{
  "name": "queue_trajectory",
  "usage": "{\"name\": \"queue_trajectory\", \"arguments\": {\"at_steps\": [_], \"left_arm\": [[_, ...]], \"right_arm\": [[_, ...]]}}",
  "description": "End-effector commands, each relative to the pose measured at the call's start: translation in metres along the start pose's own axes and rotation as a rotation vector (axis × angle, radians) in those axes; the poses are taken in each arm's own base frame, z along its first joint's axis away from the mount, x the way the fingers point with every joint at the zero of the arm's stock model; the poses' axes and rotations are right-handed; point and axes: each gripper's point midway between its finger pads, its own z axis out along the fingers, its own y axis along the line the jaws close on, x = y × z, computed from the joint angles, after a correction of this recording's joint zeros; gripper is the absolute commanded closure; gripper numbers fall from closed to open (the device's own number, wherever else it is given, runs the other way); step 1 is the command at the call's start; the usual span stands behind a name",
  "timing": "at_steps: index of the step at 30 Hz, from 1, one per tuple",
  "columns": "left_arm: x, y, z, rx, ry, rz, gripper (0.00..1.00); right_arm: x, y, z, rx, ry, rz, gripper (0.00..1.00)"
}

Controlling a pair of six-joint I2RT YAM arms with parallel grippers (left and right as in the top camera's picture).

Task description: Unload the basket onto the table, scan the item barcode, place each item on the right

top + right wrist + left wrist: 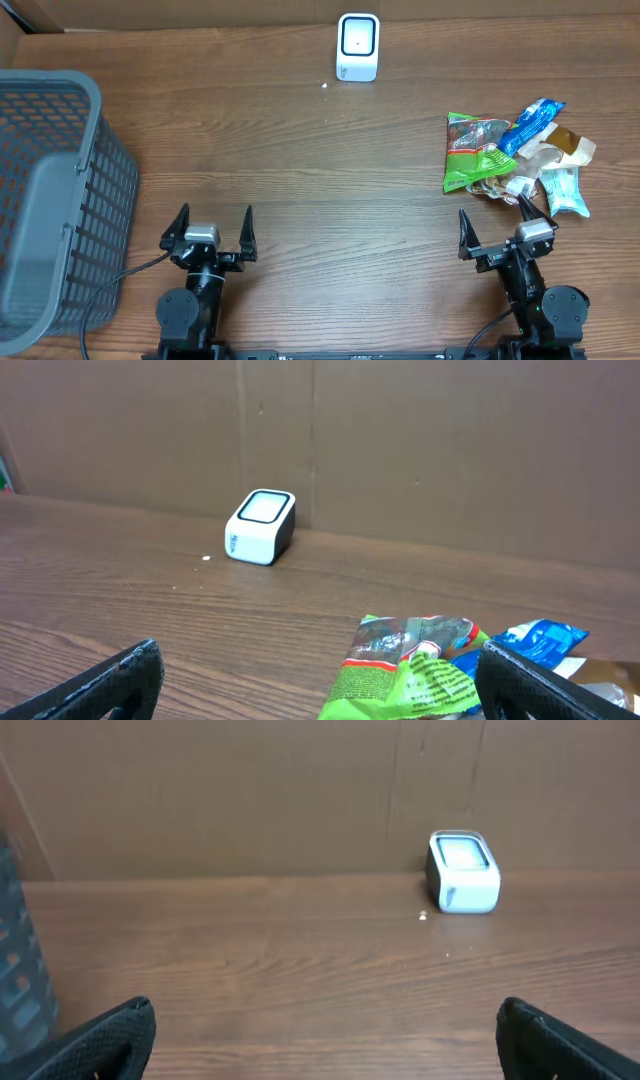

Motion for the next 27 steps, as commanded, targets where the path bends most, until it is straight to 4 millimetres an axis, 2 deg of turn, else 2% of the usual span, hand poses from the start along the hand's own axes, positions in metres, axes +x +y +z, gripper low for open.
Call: {"name": "queue_trajectory", "arguments": {"at_steps": [1, 3, 27], "left_arm": [[0.0111, 0.0054, -0.0032, -0.026, 0.006, 0.049, 0.01], [0.0173, 0.0053, -0.0032, -0.024, 0.031, 0.077, 0.01], [0.0175, 0.0047, -0.0031, -0.02, 0.032, 0.076, 0.0]], "right_arm": [[0.0015, 0.0014, 0.0002, -0.006, -0.004, 0.005, 0.0], [0.0015, 0.0014, 0.0002, -0.006, -0.004, 0.005, 0.0], [0.0015, 0.0014, 0.0002, -0.006, -0.004, 0.005, 0.0]]}}
